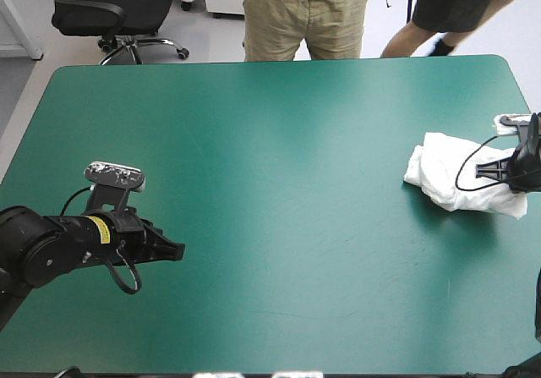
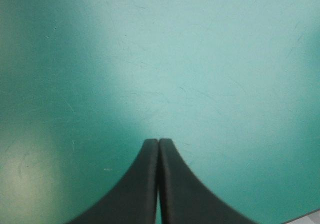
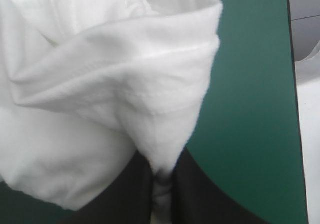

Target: Fold the cloth

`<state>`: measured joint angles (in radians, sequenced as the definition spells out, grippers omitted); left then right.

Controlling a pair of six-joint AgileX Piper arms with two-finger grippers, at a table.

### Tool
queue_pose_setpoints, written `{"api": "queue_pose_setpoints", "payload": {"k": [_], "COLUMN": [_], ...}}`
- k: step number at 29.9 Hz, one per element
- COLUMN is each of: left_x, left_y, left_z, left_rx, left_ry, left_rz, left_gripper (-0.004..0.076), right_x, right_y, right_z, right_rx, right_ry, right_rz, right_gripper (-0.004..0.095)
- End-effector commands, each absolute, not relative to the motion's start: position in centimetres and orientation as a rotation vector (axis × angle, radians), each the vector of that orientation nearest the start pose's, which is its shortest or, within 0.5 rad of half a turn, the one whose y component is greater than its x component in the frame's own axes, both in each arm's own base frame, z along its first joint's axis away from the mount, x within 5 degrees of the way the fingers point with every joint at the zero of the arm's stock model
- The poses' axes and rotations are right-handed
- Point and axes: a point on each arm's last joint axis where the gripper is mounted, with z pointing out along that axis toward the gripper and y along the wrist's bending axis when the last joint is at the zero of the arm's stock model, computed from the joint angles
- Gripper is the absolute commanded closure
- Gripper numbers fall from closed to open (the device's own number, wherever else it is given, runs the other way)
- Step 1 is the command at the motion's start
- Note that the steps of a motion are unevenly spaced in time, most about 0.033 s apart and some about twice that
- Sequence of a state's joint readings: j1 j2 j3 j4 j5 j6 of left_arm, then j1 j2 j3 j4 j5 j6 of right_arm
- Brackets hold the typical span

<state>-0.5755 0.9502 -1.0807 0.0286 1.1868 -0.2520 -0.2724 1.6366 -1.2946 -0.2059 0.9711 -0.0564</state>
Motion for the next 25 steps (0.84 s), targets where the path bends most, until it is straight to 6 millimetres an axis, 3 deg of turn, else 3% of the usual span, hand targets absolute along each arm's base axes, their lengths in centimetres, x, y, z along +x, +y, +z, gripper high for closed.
{"api": "queue_pose_setpoints", "payload": {"k": [1,7,9,12,17,25], "left_x": [13.5,13.5,13.5,13.5,13.4,13.7], "left_y": [-8.5,-8.5,-8.5,-8.5,-8.5,-8.2], "left_z": [38.7,38.7,38.7,38.7,38.7,38.7], "left_rx": [0.426,0.432,0.432,0.432,0.433,0.435], "left_ry": [2.448,2.446,2.446,2.446,2.451,2.434], "left_rz": [-0.319,-0.311,-0.311,-0.311,-0.309,-0.259], "left_gripper": [0.0741,0.0741,0.0741,0.0741,0.0741,0.0741], "right_x": [31.5,31.5,31.4,31.0,29.1,23.1], "right_y": [-10.4,-10.2,-10.4,-10.5,-9.5,-5.9], "right_z": [29.8,29.7,29.8,30.3,33.5,40.4], "right_rx": [0.191,0.216,0.229,0.282,0.286,0.204], "right_ry": [2.733,2.746,2.743,2.728,2.628,2.396], "right_rz": [-0.321,-0.282,-0.308,-0.337,-0.304,-0.079], "right_gripper": [0.0838,0.0287,0.0211,0.027,0.0497,0.0548]}}
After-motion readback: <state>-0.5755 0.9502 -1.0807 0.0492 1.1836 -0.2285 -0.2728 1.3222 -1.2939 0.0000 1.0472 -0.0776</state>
